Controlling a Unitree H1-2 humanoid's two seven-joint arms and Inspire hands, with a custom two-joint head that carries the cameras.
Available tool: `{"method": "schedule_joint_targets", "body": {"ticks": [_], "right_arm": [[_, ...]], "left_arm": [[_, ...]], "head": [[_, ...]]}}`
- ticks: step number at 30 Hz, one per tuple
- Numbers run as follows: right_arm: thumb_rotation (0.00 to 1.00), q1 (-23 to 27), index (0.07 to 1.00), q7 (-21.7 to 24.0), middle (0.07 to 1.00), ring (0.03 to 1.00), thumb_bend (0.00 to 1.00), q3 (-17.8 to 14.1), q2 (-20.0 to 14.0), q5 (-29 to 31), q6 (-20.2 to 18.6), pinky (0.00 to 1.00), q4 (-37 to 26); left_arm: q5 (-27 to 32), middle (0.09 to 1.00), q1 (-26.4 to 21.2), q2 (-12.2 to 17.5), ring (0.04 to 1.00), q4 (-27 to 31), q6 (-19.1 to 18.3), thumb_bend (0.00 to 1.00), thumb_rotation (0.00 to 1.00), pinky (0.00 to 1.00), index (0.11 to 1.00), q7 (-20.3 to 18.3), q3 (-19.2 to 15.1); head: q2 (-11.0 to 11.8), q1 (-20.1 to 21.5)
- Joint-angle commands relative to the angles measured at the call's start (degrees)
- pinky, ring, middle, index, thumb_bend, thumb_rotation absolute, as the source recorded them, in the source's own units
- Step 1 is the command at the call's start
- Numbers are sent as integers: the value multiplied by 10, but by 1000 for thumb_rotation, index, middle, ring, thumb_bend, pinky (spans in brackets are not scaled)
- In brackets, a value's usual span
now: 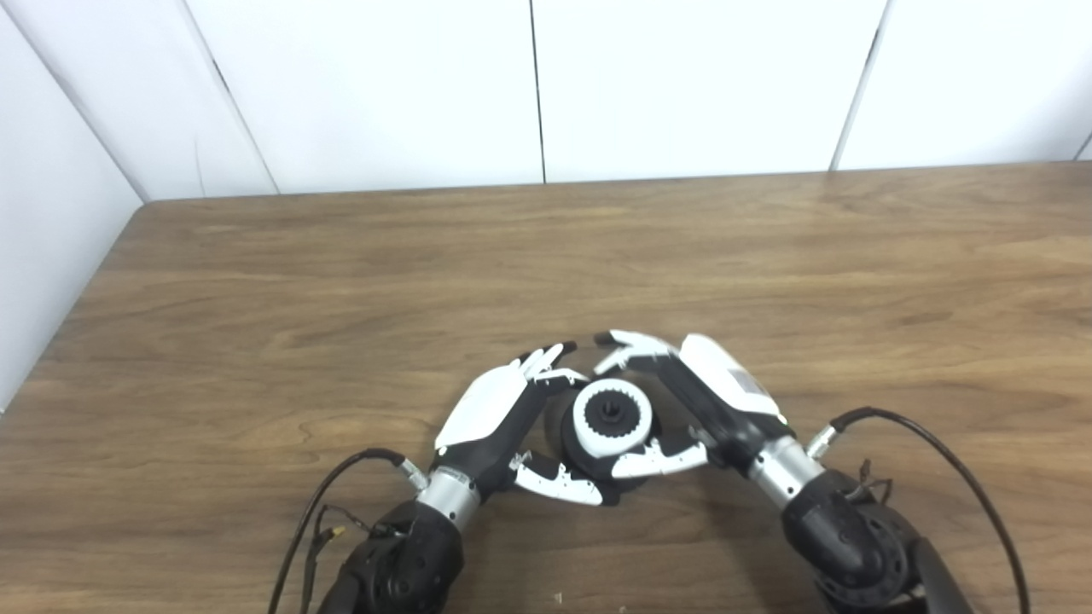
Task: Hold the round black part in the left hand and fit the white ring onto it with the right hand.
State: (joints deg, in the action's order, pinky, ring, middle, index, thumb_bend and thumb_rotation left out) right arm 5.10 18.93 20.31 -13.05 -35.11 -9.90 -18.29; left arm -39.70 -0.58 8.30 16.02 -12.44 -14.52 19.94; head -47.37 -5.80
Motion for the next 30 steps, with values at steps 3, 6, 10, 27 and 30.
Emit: {"method": "schedule_joint_targets", "body": {"ticks": [3,6,10,27,30], "right_arm": [[622,10,938,32,948,948,1000,4,-13,-4,-23,892,-11],[634,10,961,38,953,954,1000,5,-14,-2,-26,900,-12],[631,11,978,41,957,961,1000,4,-14,0,-23,908,-9],[727,-27,900,-51,901,861,965,-63,22,92,41,739,-1],[720,-32,892,-64,897,860,930,-71,29,103,49,748,4]], "left_arm": [[4,989,-7,5,1000,11,2,1000,294,1000,684,0,-3],[3,990,-7,5,1000,13,-1,1000,284,1000,685,-2,-3],[4,989,-7,6,1000,13,-1,1000,279,1000,685,-2,-3],[6,989,-8,5,1000,6,6,1000,311,1000,683,6,-2],[8,991,-8,5,1000,7,4,1000,307,1000,684,5,-4]], "head": [[-1,0],[-1,0],[-2,3],[-2,9],[-3,9]]}}
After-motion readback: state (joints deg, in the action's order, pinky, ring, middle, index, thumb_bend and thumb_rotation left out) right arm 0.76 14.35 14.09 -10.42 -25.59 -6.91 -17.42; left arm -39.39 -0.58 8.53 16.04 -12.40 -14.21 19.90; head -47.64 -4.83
